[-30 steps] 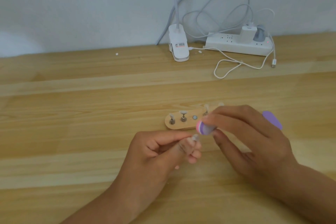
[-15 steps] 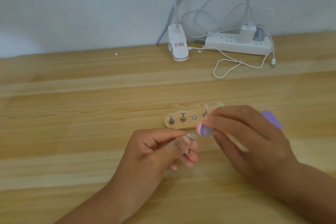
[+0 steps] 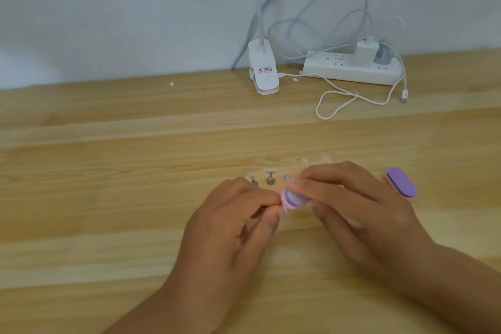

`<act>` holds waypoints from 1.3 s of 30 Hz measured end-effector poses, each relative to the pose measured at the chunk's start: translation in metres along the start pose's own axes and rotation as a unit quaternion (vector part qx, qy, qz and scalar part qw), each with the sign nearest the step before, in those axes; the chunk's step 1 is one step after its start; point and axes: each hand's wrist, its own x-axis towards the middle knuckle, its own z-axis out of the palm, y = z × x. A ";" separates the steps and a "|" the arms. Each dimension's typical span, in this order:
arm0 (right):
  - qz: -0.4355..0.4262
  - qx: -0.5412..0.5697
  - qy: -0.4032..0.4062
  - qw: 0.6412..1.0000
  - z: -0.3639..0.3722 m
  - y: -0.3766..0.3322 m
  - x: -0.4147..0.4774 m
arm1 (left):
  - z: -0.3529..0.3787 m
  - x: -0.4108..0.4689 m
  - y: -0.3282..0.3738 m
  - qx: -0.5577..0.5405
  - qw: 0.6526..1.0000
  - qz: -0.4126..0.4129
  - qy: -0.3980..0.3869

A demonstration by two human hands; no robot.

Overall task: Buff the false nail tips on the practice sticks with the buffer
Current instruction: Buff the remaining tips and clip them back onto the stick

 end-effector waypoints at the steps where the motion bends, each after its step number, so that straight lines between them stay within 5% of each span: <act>1: -0.005 0.001 0.002 1.000 0.000 -0.001 0.000 | -0.001 0.000 0.001 0.003 1.000 0.004 0.002; 6: -0.001 -0.035 -0.028 0.999 -0.001 -0.004 0.002 | -0.003 0.001 0.001 0.002 1.000 0.008 -0.010; 10: 0.032 0.050 -0.045 0.997 0.002 -0.016 0.001 | -0.003 0.004 0.000 -0.027 0.999 -0.005 -0.022; 14: -0.025 -0.040 -0.005 0.999 -0.001 -0.007 0.000 | -0.004 0.005 -0.001 -0.089 0.995 -0.042 -0.017; 19: -0.076 -0.026 0.004 0.997 0.002 -0.010 -0.002 | -0.004 0.004 0.000 -0.170 0.982 -0.082 -0.028; 32: -0.065 0.007 0.046 0.997 0.005 -0.011 -0.002 | -0.002 0.002 0.001 -0.235 0.964 -0.119 -0.029; 39: 0.157 0.020 0.140 0.977 -0.016 0.020 0.010 | -0.009 0.014 0.003 -0.256 0.961 -0.093 0.043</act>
